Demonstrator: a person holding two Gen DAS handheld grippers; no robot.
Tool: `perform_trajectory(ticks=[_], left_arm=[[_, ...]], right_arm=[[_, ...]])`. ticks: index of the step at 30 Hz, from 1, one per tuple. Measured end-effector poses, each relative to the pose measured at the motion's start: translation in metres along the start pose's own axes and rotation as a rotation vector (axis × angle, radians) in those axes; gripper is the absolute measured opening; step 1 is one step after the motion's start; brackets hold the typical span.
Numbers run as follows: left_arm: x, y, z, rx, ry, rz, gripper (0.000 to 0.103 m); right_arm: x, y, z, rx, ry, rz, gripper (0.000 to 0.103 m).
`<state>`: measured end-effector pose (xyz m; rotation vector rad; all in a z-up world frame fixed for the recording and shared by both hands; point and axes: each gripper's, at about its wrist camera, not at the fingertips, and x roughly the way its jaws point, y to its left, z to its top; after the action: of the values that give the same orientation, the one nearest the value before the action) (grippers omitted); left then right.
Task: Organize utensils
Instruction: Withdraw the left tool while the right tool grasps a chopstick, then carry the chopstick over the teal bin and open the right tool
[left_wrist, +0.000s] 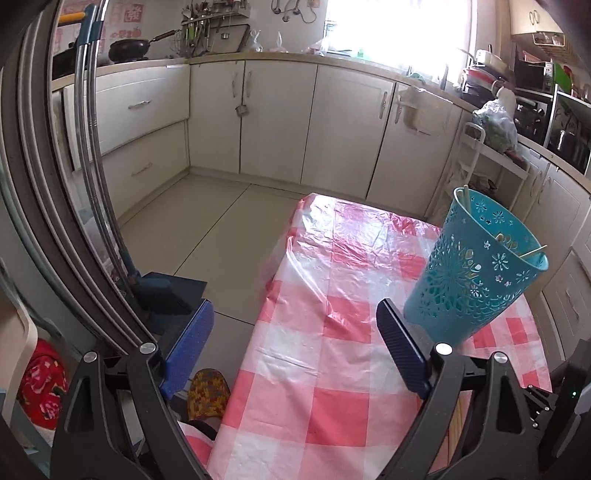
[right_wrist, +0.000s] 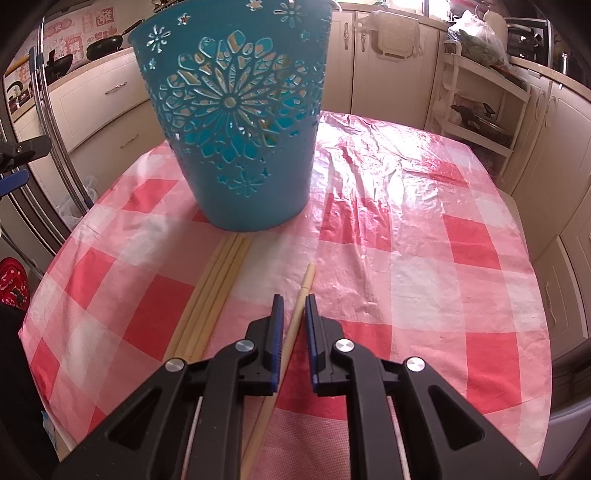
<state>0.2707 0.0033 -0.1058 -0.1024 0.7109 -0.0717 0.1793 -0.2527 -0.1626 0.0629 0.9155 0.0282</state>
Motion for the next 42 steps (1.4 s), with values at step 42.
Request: perform_trajectory(ticks=[42], left_arm=[[0.048, -0.04, -0.024, 0.114, 0.185, -0.002, 0.087]], right_arm=[[-0.143, -0.03, 0.046, 0.188, -0.385, 0.269, 0.005]])
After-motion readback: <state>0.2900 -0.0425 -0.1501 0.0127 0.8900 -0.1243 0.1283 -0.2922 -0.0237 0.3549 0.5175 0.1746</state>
